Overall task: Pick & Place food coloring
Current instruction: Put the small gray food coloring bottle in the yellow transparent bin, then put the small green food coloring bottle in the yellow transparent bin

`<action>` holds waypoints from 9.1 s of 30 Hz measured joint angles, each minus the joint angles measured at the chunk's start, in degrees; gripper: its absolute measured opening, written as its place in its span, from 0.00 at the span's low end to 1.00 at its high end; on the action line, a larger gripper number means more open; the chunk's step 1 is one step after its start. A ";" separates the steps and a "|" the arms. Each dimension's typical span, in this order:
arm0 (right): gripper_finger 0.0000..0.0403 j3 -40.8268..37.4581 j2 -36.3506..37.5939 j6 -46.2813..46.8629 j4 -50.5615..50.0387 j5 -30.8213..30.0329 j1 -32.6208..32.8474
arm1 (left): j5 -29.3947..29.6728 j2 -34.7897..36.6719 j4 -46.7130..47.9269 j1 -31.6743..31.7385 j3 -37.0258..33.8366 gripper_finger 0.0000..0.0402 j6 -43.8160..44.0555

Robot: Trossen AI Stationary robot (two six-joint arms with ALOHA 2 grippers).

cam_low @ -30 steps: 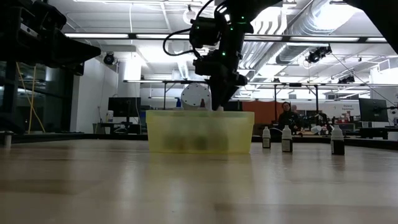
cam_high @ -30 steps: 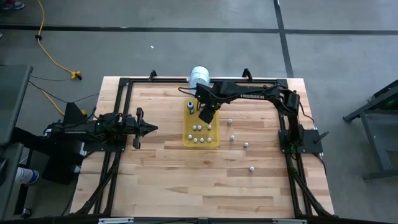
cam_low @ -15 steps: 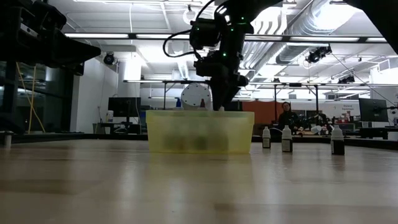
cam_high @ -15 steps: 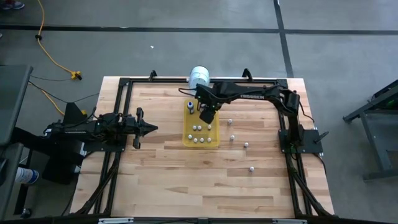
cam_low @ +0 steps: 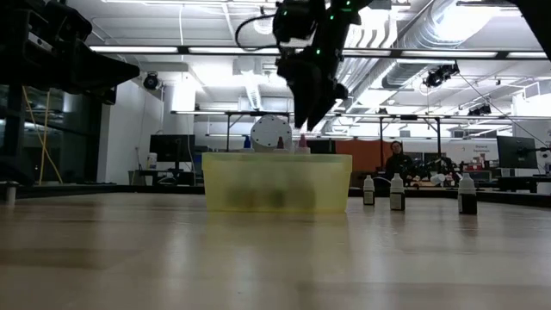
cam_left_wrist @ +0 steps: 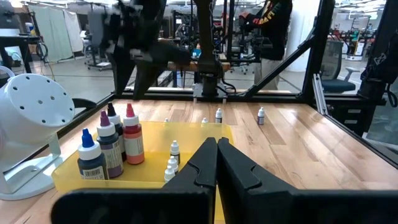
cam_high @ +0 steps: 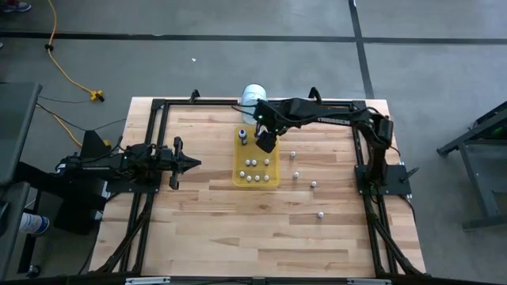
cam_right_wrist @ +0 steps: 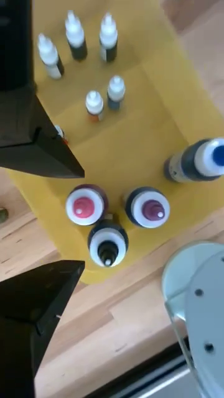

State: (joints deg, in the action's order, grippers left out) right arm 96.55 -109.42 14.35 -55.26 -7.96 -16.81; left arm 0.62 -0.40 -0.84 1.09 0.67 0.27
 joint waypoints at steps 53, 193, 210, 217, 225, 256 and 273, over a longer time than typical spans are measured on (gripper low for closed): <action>0.54 -54.36 27.01 -17.40 32.47 4.93 3.05 | 0.00 0.00 0.01 0.00 0.00 0.00 0.00; 0.15 -23.43 5.43 -19.44 28.73 15.43 9.48 | 0.00 0.00 0.01 0.01 0.00 0.00 0.00; 0.15 -23.21 0.77 -19.45 30.72 14.38 9.41 | 0.00 0.01 0.00 -0.01 0.00 0.00 0.00; 0.15 -23.21 -0.21 -19.34 30.99 14.33 9.41 | -0.02 0.01 0.02 0.00 0.00 0.00 0.00; 0.15 -23.17 -0.94 -19.34 31.74 13.41 9.30 | -0.02 0.01 0.01 0.01 0.00 0.00 0.00; 0.30 -23.21 -1.71 -19.30 31.95 13.70 9.30 | -0.02 0.00 0.02 0.01 0.00 0.00 0.00; 0.34 -23.21 3.17 -19.23 30.08 14.36 9.31 | -0.02 0.01 0.02 0.01 0.00 0.00 0.00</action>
State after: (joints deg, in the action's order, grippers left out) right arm 73.34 -106.25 -4.89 -25.18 6.40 -7.50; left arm 0.60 -0.39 -0.82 1.10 0.67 0.27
